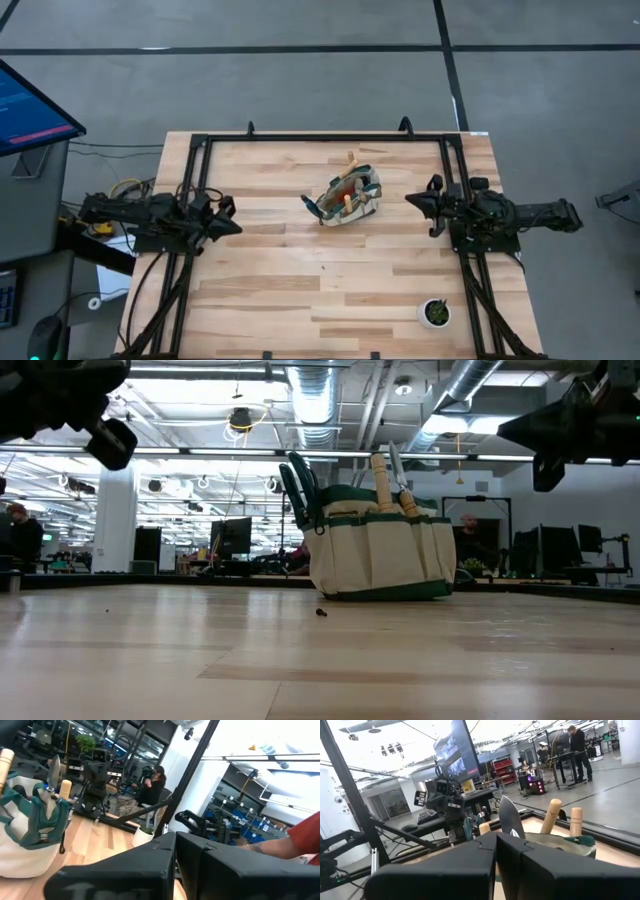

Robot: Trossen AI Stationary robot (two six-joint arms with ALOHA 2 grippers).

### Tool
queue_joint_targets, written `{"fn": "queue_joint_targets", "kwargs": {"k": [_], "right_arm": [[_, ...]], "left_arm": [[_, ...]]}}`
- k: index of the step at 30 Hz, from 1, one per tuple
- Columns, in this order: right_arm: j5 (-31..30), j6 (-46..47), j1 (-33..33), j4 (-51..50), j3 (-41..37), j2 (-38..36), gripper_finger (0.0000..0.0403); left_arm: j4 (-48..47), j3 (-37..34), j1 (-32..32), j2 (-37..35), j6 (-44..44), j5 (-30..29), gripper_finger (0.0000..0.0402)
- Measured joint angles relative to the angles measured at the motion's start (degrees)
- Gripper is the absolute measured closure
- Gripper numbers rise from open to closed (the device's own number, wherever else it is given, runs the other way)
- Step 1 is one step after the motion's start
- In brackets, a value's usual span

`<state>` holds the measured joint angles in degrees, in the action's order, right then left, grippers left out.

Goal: Pick & Place Garden tools in Gardening bag
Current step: Return to Home Position

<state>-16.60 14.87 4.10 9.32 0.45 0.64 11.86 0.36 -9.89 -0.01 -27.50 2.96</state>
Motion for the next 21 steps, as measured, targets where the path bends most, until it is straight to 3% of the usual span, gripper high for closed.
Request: {"fn": "queue_joint_targets", "kwargs": {"k": [21], "right_arm": [[0.0,0.2,0.0,-0.3,0.0,0.0,0.0403]], "left_arm": [[1.6,0.0,0.3,0.6,4.6,-1.2,0.04]]}}
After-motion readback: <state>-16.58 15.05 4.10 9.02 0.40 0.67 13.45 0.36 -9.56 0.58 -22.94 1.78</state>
